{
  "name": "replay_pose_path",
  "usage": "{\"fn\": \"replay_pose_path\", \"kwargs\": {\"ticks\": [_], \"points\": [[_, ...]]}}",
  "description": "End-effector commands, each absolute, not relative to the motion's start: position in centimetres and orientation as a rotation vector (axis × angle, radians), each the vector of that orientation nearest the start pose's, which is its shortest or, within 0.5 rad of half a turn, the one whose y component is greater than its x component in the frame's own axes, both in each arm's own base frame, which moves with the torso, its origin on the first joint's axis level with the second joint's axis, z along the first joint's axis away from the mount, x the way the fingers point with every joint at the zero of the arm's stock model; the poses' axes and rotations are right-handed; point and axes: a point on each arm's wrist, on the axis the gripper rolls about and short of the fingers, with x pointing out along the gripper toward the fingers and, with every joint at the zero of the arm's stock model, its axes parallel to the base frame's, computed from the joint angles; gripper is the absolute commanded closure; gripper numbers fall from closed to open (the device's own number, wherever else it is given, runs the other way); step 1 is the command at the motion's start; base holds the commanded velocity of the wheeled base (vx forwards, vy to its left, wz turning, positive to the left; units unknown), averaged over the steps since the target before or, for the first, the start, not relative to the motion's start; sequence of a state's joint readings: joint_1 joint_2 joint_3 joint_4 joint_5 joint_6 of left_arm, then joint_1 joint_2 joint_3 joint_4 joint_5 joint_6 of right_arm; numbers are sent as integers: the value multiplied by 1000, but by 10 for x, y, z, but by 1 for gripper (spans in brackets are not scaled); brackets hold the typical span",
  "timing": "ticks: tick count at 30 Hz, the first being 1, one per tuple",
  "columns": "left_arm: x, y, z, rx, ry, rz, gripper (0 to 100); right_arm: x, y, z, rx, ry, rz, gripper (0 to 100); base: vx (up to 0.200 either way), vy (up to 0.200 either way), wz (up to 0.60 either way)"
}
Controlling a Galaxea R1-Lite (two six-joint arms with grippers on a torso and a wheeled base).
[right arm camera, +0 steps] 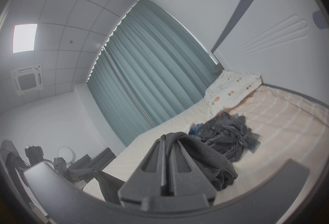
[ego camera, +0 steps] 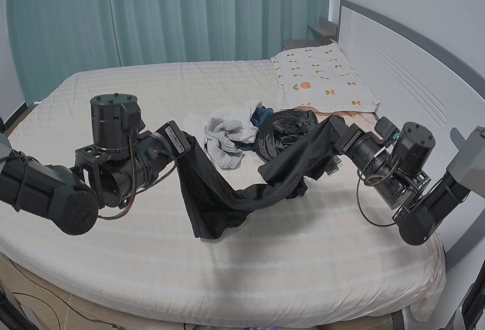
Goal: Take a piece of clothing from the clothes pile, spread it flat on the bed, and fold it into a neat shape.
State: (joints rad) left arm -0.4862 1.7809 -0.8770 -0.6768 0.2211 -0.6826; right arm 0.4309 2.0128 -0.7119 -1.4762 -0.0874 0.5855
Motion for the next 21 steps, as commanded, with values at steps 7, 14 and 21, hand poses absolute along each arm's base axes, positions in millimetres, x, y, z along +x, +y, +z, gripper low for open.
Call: {"fn": "replay_pose_path", "kwargs": {"ticks": [7,14,21], "points": [[274,-155,154,-650,402,-165,100,310,143,96,597,58,350,100,-143,0,0],[266,-160,146,-621,432,-170,100,306,149,98,598,60,368,100,-29,0,0],[268,-161,144,-589,437,-165,100,303,157,97,595,75,387,100,0,0,0]]}}
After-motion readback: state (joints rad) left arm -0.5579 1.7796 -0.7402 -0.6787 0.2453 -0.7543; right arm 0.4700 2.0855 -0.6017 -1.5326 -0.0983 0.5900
